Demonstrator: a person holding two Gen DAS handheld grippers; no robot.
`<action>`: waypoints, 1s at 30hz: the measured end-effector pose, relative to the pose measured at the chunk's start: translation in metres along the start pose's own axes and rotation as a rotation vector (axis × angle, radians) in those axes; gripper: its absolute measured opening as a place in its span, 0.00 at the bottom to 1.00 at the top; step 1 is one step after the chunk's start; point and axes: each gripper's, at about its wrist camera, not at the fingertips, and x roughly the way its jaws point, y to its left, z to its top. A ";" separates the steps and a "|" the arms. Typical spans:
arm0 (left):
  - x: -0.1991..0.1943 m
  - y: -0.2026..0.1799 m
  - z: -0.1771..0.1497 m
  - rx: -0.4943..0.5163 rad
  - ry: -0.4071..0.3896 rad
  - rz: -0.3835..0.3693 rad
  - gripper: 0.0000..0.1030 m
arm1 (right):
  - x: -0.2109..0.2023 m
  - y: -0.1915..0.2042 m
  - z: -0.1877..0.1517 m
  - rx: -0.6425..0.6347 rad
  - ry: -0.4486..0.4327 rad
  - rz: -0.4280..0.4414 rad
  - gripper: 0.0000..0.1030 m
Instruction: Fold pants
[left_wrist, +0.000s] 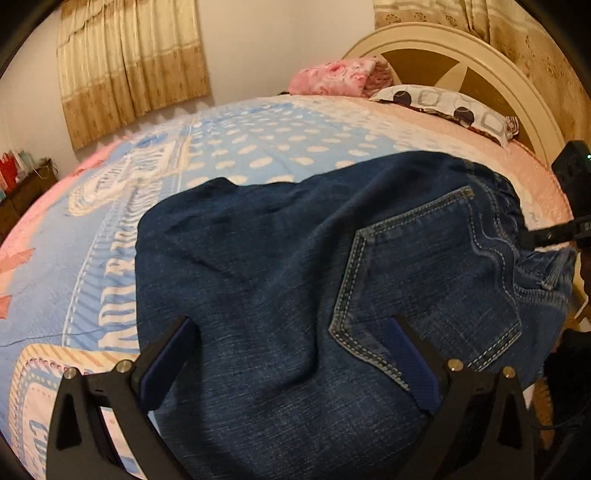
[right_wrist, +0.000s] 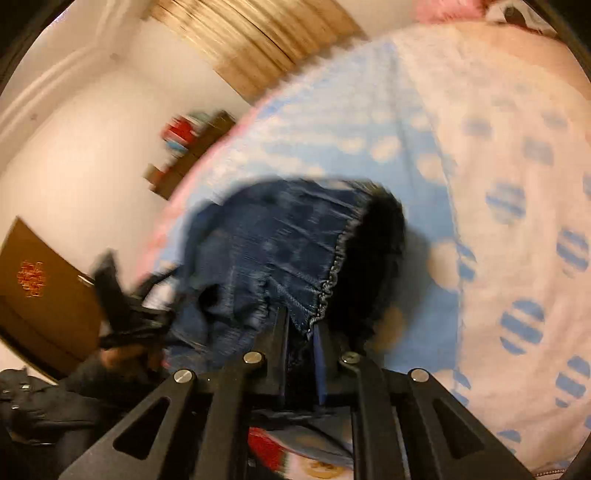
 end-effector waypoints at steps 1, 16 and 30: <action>-0.002 0.000 0.001 -0.002 0.001 -0.004 1.00 | 0.006 -0.006 -0.002 0.010 0.007 -0.001 0.12; -0.002 0.109 -0.004 -0.288 0.069 0.042 1.00 | -0.014 -0.044 -0.007 0.170 -0.202 0.053 0.80; 0.010 0.063 0.008 -0.165 0.029 -0.036 0.49 | 0.047 0.018 0.011 0.011 -0.129 0.116 0.33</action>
